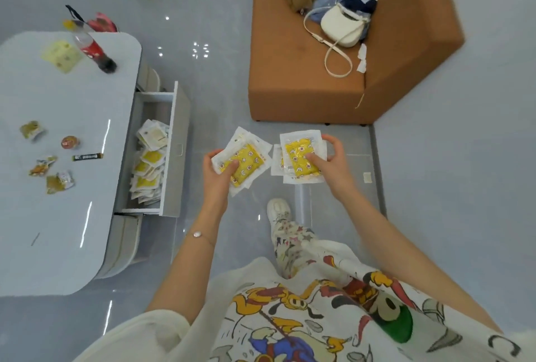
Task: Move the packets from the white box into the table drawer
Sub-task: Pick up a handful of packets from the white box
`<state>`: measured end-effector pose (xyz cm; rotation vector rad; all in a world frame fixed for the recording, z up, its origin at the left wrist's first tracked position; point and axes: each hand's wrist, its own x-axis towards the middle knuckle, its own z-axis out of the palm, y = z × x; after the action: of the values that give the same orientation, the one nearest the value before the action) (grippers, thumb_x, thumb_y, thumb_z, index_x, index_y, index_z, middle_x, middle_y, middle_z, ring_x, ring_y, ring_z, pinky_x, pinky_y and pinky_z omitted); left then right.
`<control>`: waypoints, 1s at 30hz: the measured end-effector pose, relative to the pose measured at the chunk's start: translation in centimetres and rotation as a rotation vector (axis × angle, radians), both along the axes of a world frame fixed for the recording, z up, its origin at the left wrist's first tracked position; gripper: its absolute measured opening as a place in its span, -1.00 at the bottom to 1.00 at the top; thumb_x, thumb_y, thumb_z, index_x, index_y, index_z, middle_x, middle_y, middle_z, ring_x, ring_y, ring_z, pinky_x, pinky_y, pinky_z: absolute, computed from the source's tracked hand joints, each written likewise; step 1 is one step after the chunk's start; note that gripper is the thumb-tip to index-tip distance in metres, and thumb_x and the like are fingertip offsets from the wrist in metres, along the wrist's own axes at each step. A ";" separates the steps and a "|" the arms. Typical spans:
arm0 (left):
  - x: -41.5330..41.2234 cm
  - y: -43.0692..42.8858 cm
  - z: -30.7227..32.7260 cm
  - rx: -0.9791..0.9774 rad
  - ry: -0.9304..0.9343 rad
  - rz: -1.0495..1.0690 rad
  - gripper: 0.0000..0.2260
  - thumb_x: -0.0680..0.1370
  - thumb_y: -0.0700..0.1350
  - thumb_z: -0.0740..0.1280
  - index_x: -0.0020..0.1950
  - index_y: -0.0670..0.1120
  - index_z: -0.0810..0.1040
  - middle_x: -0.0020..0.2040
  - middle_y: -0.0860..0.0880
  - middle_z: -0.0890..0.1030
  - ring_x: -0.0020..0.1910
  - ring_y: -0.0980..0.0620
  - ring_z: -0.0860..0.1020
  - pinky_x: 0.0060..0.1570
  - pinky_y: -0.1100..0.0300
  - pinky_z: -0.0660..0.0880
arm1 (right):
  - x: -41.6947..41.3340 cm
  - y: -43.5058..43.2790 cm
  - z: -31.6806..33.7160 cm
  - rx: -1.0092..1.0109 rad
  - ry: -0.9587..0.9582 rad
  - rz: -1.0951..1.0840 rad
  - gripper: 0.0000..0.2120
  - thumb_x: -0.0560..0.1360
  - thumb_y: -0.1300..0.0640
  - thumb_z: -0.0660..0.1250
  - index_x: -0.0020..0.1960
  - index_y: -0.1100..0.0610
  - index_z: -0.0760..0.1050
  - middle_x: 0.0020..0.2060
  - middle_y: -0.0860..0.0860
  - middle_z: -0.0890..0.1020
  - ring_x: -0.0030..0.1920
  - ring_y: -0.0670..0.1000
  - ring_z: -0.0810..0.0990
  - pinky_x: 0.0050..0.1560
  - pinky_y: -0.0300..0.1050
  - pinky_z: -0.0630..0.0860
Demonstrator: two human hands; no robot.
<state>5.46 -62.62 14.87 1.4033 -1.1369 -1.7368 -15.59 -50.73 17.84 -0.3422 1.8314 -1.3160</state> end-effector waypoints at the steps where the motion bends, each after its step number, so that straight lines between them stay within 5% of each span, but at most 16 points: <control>1: -0.4 -1.2 -0.1 0.004 -0.003 0.027 -0.67 0.51 -0.25 0.40 0.17 0.00 0.38 0.10 -0.04 0.55 0.07 -0.03 0.60 -0.02 0.10 0.58 | -0.6 -1.9 -0.2 0.006 -0.009 0.021 -0.51 0.47 0.24 0.43 0.29 -0.01 0.31 -0.07 0.14 0.66 -0.17 0.08 0.69 -0.19 -0.09 0.64; 11: -0.8 -10.1 0.2 0.040 -0.005 0.397 -0.67 0.52 -0.26 0.39 0.18 0.00 0.38 0.04 0.03 0.56 0.01 0.03 0.60 -0.05 0.15 0.57 | -3.7 -18.6 -0.3 0.076 -0.063 0.306 -0.49 0.49 0.26 0.40 0.34 0.06 0.27 -0.10 -0.08 0.58 -0.19 -0.08 0.63 -0.15 -0.18 0.60; 15: 0.7 -13.1 -0.4 0.077 -0.008 0.526 -0.69 0.51 -0.27 0.39 0.11 0.05 0.39 0.04 0.01 0.55 0.03 -0.03 0.58 0.04 0.03 0.57 | -2.8 -24.4 -0.7 0.095 -0.053 0.408 -0.48 0.48 0.27 0.41 0.35 0.11 0.27 0.13 0.03 0.54 -0.10 -0.06 0.61 -0.25 -0.32 0.58; 19: 3.3 -16.4 -2.0 0.124 -0.021 0.656 -0.65 0.49 -0.23 0.43 0.14 0.07 0.40 0.21 -0.15 0.52 0.15 -0.16 0.57 0.14 -0.13 0.54 | -1.1 -31.0 -1.7 0.111 -0.074 0.502 -0.51 0.47 0.25 0.43 0.29 0.04 0.27 0.22 0.12 0.54 0.03 0.07 0.64 -0.14 -0.19 0.61; 23: 6.2 -20.0 -3.9 0.200 -0.032 0.790 -0.64 0.48 -0.19 0.44 0.10 0.18 0.41 0.24 -0.10 0.52 0.14 -0.12 0.57 0.16 -0.15 0.53 | 1.1 -37.7 -2.8 0.140 -0.083 0.580 -0.47 0.48 0.25 0.41 0.35 0.08 0.24 0.15 0.09 0.57 -0.03 0.04 0.65 0.03 -0.01 0.61; 28: 9.3 -24.4 -5.0 0.290 0.065 0.951 -0.59 0.54 -0.24 0.36 0.34 -0.08 0.33 0.22 -0.12 0.52 0.00 -0.03 0.61 -0.06 0.07 0.59 | 4.1 -45.0 -3.4 0.217 -0.026 0.673 -0.50 0.51 0.27 0.37 0.34 0.07 0.21 0.02 0.02 0.56 -0.19 -0.07 0.62 -0.25 -0.27 0.60; 30: 10.6 -26.2 -5.6 0.319 0.057 1.004 -0.56 0.53 -0.25 0.36 0.37 -0.12 0.33 0.24 -0.16 0.52 0.07 -0.10 0.60 -0.04 0.05 0.58 | 5.3 -47.7 -3.7 0.240 -0.027 0.687 -0.51 0.51 0.26 0.38 0.30 0.02 0.21 0.05 0.06 0.58 -0.17 -0.02 0.64 -0.16 -0.16 0.61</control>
<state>16.07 -88.77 9.23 1.6703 -0.0215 -1.1988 -10.30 -98.48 14.15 -0.7370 1.6096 -0.6190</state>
